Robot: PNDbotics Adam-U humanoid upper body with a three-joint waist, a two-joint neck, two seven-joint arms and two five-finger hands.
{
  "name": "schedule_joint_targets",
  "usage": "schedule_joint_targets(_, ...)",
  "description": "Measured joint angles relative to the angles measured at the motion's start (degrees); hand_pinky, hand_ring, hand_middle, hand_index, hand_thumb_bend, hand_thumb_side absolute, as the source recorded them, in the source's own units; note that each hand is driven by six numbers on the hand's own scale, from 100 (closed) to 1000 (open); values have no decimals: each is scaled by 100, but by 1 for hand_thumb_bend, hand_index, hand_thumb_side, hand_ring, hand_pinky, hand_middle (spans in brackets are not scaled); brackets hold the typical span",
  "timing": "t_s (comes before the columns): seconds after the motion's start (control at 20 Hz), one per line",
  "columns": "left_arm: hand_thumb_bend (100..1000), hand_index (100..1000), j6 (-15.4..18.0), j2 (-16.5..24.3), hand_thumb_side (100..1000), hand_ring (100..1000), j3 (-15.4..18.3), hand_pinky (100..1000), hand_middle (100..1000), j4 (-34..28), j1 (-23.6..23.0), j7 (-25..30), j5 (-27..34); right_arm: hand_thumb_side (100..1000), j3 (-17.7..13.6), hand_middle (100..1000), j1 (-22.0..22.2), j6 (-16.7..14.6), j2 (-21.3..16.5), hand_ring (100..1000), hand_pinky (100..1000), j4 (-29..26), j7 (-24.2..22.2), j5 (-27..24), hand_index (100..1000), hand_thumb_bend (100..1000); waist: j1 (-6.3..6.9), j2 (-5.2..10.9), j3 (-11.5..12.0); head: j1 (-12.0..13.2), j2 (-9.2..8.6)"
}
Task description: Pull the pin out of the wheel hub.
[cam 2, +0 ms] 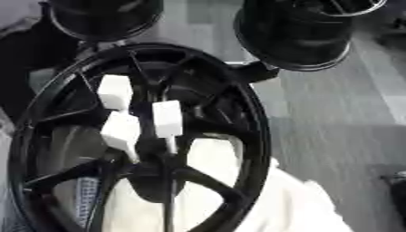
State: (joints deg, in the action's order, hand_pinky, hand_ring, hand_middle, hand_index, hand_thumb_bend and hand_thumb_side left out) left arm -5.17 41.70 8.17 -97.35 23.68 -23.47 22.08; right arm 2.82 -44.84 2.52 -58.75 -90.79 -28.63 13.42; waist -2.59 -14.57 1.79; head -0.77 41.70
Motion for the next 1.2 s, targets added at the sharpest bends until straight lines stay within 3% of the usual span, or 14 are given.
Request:
schedule_joint_targets(0.45,681,912,-13,-1,502,860,15,793,860,-7,-12,-27,-22,525,125,790,-61,-54,-3,842,906,-263,-154,11,819,100,-33,0,3,0,4)
schedule_joint_targets(0.5,682,912,-16,-1,497,859,15,793,860,-7,-14,-28,-22,555,180,794,-78,-64,-4,847,907,-361,-215,16,823,100,-34,0,3,-1,4)
schedule_joint_targets(0.55,679,912,-18,-1,502,859,15,793,860,-7,-14,-28,-22,523,243,795,-107,-79,-9,848,908,-476,-288,26,824,100,-35,0,3,-6,4)
schedule_joint_targets(0.85,677,910,-33,-1,502,859,7,793,859,-6,-15,-12,-22,538,714,807,-283,-125,-121,859,909,-1374,-803,-4,836,100,-72,3,12,-48,6)
schedule_joint_targets(1.2,673,908,-64,-1,502,859,-41,792,858,-5,-15,19,-22,565,1321,813,-655,-40,-205,864,907,-2223,-1360,-359,841,100,-118,27,26,-90,6)
